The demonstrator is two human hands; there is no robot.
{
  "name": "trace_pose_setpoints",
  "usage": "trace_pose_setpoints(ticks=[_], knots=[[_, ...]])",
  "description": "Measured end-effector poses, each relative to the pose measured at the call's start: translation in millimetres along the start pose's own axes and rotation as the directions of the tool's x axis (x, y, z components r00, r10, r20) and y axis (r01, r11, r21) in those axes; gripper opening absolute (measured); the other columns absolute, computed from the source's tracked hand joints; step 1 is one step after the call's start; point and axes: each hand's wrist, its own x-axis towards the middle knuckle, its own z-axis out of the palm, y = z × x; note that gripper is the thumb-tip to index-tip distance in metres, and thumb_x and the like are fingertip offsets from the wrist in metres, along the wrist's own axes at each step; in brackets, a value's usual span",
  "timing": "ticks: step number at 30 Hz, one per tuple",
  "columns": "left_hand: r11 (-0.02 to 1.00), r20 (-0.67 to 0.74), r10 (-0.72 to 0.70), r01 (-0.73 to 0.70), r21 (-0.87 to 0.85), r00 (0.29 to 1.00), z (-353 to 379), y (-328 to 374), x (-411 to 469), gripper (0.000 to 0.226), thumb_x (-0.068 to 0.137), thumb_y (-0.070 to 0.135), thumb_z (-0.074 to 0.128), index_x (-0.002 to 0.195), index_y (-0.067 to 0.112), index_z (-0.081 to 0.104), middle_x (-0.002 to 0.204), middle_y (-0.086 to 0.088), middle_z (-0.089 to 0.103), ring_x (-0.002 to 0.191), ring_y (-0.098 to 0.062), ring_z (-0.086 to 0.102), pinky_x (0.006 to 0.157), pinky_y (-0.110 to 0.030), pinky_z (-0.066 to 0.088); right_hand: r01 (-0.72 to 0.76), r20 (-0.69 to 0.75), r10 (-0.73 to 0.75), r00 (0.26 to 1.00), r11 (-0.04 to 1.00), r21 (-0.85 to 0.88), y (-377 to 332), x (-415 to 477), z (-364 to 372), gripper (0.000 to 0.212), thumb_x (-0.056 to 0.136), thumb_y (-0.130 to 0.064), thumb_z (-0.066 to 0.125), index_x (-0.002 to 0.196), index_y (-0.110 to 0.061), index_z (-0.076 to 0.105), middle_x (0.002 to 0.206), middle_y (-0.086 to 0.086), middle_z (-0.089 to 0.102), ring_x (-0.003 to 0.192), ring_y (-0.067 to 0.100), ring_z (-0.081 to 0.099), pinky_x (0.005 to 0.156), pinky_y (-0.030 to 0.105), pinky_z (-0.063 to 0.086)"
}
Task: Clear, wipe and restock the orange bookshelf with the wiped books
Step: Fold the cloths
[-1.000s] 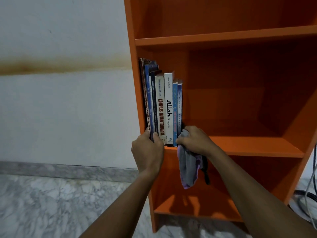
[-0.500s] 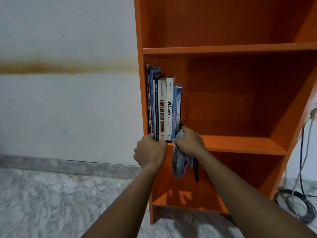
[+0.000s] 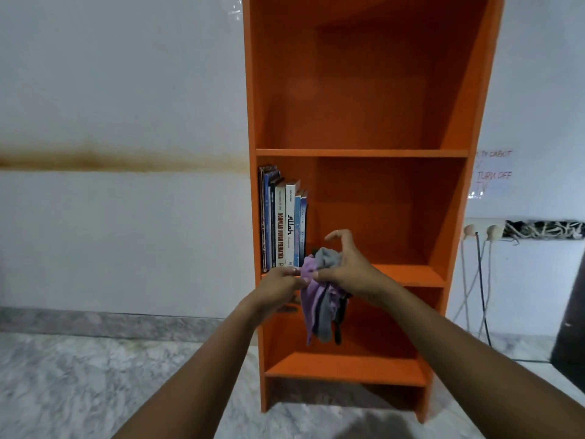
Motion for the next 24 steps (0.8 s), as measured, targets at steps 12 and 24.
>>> trace_pose_setpoints(ticks=[12, 24], knots=[[0.983, -0.110, 0.183, -0.185, -0.009, 0.977, 27, -8, -18, 0.024, 0.104, 0.026, 0.052, 0.103, 0.011, 0.070, 0.102, -0.010, 0.071, 0.103, -0.027, 0.068, 0.093, -0.042, 0.055, 0.041, -0.130, -0.023, 0.991, 0.990, 0.137, 36, -51, -20, 0.045, 0.078, -0.006, 0.086, 0.113, -0.024, 0.064, 0.106, 0.012, 0.066, 0.091, 0.019, 0.065, 0.072, 0.027, 0.057], [0.977, -0.184, 0.142, -0.168, -0.133, 0.973, 21, -29, 8, 0.021, 0.106, 0.024, 0.047, 0.112, 0.017, 0.066, 0.108, -0.004, 0.071, 0.103, -0.017, 0.068, 0.082, -0.027, 0.051, -0.009, -0.156, 0.029, 0.987, 0.992, 0.123, 58, -20, -12, 0.011, 0.091, -0.002, 0.069, 0.085, -0.009, 0.064, 0.086, 0.009, 0.066, 0.076, 0.018, 0.060, 0.067, 0.029, 0.050]])
